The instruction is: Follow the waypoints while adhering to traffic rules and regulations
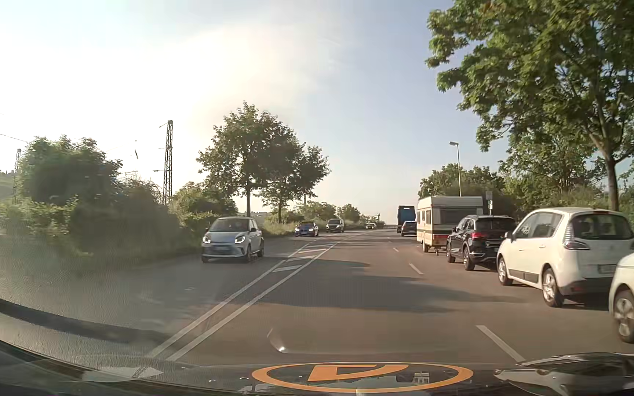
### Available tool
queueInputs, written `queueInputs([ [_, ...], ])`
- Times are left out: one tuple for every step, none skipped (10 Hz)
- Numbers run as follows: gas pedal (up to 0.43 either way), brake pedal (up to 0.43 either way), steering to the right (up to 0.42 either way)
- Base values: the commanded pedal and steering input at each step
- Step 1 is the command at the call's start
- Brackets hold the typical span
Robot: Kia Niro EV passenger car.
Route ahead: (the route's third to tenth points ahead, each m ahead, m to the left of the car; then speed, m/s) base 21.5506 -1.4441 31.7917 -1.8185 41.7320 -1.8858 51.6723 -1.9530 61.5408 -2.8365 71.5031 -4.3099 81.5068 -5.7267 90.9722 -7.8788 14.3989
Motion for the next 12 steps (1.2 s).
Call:
queueInputs([
  [0.26, 0.0, 0.009],
  [0.26, 0.0, 0.01],
  [0.248, 0.0, 0.01],
  [0.248, 0.0, 0.01],
  [0.248, 0.0, 0.01],
  [0.248, 0.0, 0.01],
  [0.248, 0.0, 0.01],
  [0.248, 0.0, 0.011],
  [0.24, 0.0, 0.011],
  [0.24, 0.0, 0.011],
  [0.24, 0.0, 0.011],
  [0.24, 0.0, 0.011],
])
